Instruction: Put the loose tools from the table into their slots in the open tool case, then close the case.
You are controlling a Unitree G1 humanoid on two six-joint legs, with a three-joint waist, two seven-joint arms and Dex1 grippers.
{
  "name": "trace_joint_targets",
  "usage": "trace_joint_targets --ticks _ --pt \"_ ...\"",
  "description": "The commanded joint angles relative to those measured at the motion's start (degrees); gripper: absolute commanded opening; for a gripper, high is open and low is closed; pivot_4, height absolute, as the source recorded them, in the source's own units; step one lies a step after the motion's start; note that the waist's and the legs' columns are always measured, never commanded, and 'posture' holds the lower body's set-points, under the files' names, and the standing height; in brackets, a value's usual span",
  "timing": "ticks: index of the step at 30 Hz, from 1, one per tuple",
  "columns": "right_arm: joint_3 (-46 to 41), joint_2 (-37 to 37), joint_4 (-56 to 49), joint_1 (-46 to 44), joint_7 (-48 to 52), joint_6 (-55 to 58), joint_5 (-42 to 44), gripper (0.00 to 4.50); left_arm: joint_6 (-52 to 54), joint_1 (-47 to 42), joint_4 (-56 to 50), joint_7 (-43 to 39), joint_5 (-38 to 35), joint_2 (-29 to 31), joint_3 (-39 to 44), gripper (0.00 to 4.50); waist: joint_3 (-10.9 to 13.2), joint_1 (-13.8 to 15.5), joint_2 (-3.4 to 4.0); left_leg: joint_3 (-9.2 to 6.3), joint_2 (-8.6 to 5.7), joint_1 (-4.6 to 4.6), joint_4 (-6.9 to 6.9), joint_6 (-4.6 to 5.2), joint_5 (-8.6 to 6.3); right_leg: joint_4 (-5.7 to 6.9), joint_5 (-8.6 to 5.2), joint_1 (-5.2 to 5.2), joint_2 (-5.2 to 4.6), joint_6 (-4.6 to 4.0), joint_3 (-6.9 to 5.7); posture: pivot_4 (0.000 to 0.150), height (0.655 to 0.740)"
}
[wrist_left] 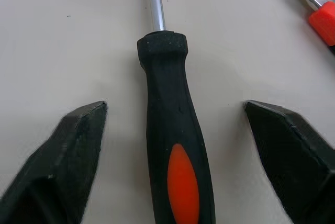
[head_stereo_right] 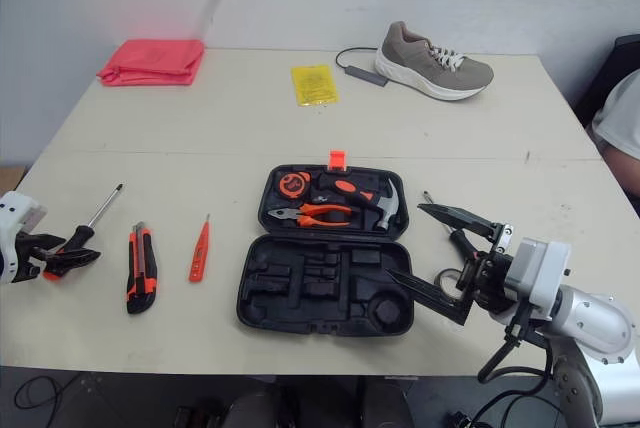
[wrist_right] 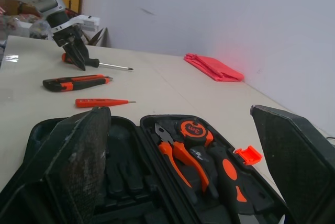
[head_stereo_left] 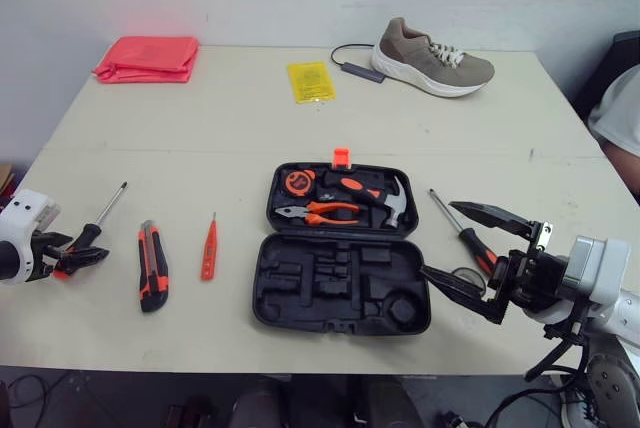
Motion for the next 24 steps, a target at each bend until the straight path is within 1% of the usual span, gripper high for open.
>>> trace_joint_targets --ticks 1,4,5,7,9,13,17,21,23,24 --pt "-0.1 -0.5 -1.3 -0.6 1.2 -1.6 0.7 4.5 0.5 0.8 1.0 0.4 0.7 -0.8 -0.3 2.36 0.0 0.0 0.01 0.0 -0.01 0.0 0.0 0.0 0.0 0.01 0.0 0.0 0.0 0.0 0.0 0.15 0.74" --pt "0.0 -1.1 0.1 -0.5 2.9 -2.5 0.0 4.5 -2.1 1.2 -0.5 0.9 -0.5 -1.2 1.8 0.98 0.0 0.1 0.02 0.0 -0.02 0.0 0.01 0.01 0.0 0.01 0.0 0.0 -0.01 0.0 0.0 0.15 0.74" --pt "-0.1 -1.3 0.5 -0.5 3.2 -2.7 -0.1 4.5 -4.7 1.5 -1.6 1.1 -1.3 -1.6 3.4 0.72 0.0 0.1 0.02 0.0 -0.01 0.0 0.01 0.01 0.0 0.01 0.0 0.0 -0.04 0.0 0.0 0.15 0.74" --pt "-0.5 -1.6 1.4 -0.6 3.7 -3.2 -0.3 4.5 -8.6 2.2 -4.9 -0.1 -3.5 -2.5 6.1 0.73 0.0 0.1 0.0 0.0 0.0 -0.01 0.01 0.01 0.0 0.01 0.0 0.0 -0.16 0.0 0.0 0.15 0.74" --pt "-1.2 -2.0 2.6 -0.6 4.5 -3.9 -0.7 4.5 -11.5 3.3 -10.8 -3.0 -6.4 -3.6 8.3 0.73 0.0 0.5 -0.1 -0.05 0.01 -0.06 0.05 0.02 0.01 0.01 0.0 0.0 -0.2 0.0 -0.05 0.15 0.74" --pt "-2.2 -2.9 5.9 0.1 6.2 -6.3 -2.0 4.5 -12.2 3.5 -25.3 -6.6 -10.0 -5.1 7.6 0.73 0.0 1.3 -0.35 -0.09 0.0 -0.12 0.11 0.03 0.0 -0.03 0.01 0.02 -0.22 0.02 -0.06 0.15 0.74" --pt "-3.3 -3.5 9.0 0.9 7.1 -8.1 -3.2 4.5 -11.9 0.2 -36.7 -10.8 -10.8 -6.4 1.0 0.73 0.0 1.5 -0.29 -0.08 -0.05 -0.1 0.11 0.03 0.0 -0.03 0.02 0.05 -0.11 0.03 -0.04 0.15 0.74" --pt "-4.6 -4.2 12.2 1.8 8.5 -9.8 -4.0 4.5 -7.0 -4.6 -45.7 -13.1 -12.0 -9.2 -6.7 0.73 0.0 1.5 -0.25 -0.04 -0.08 -0.08 0.13 0.09 0.04 -0.04 0.04 0.09 0.05 0.07 0.0 0.15 0.74" --pt "-5.0 -4.3 13.2 2.3 8.5 -10.4 -4.5 4.5 -5.1 -6.7 -49.6 -14.0 -10.9 -10.5 -11.6 0.73 0.0 1.5 -0.24 -0.04 -0.07 -0.08 0.13 0.08 0.05 -0.05 0.04 0.1 0.11 0.07 0.02 0.15 0.74" --pt "-5.1 -4.4 13.5 2.7 8.5 -10.7 -4.7 4.5 -6.2 -7.6 -50.9 -14.7 -9.4 -11.2 -14.0 0.73 0.0 1.4 -0.23 -0.04 -0.06 -0.07 0.13 0.05 0.07 -0.06 0.04 0.1 0.16 0.07 0.04 0.15 0.74"
